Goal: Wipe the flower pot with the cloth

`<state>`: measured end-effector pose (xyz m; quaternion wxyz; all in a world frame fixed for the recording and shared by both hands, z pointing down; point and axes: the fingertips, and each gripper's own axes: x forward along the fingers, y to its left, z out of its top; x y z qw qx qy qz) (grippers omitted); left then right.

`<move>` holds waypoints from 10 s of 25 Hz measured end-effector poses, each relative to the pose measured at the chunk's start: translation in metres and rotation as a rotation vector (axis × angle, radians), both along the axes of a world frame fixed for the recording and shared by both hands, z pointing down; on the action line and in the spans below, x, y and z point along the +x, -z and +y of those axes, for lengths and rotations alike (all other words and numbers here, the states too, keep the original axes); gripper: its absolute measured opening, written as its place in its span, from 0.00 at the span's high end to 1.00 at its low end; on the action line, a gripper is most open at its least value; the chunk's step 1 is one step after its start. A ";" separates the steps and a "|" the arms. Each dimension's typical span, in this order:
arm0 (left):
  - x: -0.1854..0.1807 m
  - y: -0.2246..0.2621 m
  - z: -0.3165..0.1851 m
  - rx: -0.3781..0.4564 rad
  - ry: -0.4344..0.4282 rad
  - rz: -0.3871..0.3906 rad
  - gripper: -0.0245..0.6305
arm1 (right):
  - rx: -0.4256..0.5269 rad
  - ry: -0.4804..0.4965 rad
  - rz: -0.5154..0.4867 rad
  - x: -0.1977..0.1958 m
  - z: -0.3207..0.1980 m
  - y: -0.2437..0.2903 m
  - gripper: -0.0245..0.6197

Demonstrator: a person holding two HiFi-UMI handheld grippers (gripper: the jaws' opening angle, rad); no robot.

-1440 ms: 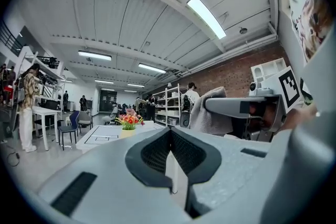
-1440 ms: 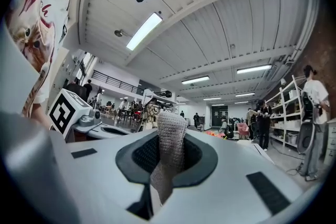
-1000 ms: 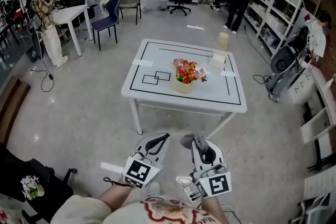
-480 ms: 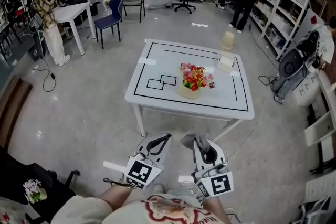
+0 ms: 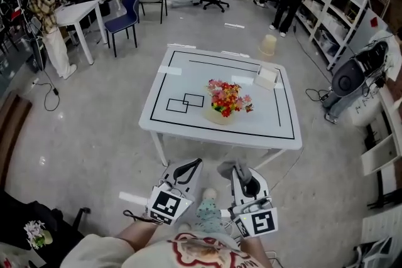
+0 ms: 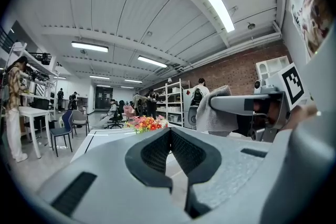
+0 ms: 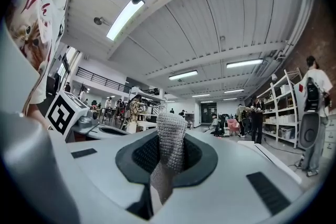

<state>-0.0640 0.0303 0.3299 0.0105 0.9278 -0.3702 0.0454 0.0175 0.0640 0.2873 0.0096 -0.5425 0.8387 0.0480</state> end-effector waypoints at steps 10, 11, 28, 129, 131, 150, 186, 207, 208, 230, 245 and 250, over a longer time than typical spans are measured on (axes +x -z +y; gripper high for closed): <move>0.029 0.003 -0.101 0.014 0.056 0.002 0.96 | 0.032 0.056 0.012 0.029 -0.101 0.007 0.91; 0.034 0.005 -0.113 0.018 0.061 0.002 0.96 | 0.026 0.062 0.012 0.034 -0.113 0.005 0.91; 0.058 0.001 -0.250 0.021 0.166 -0.017 0.96 | 0.075 0.143 0.007 0.081 -0.250 0.020 0.91; 0.159 -0.165 -0.299 -0.561 -0.738 -0.329 0.26 | -0.309 -0.034 -0.145 0.071 -0.293 -0.147 0.92; 0.158 -0.165 -0.300 -0.562 -0.739 -0.334 0.26 | -0.313 -0.023 -0.152 0.068 -0.293 -0.148 0.92; 0.146 -0.171 -0.274 -0.434 -0.763 -0.269 0.26 | -0.310 0.219 0.092 0.147 -0.296 -0.166 0.92; 0.113 -0.181 -0.260 -0.259 -0.151 -0.498 0.26 | -0.339 0.322 0.270 0.135 -0.350 -0.197 0.92; 0.131 -0.185 -0.271 -0.404 -0.434 -0.472 0.26 | -0.379 0.584 0.097 0.121 -0.305 -0.193 0.93; 0.132 -0.185 -0.271 -0.390 -0.469 -0.489 0.26 | -0.376 0.578 0.108 0.121 -0.302 -0.193 0.93; 0.063 -0.177 -0.275 -0.337 -0.165 -0.307 0.27 | -0.340 0.521 0.004 0.022 -0.269 -0.166 0.93; 0.064 -0.178 -0.282 -0.338 -0.207 -0.297 0.27 | -0.326 0.710 0.158 0.037 -0.377 -0.189 0.92; 0.066 -0.177 -0.283 -0.331 -0.191 -0.278 0.27 | -0.352 0.767 0.099 0.037 -0.366 -0.193 0.93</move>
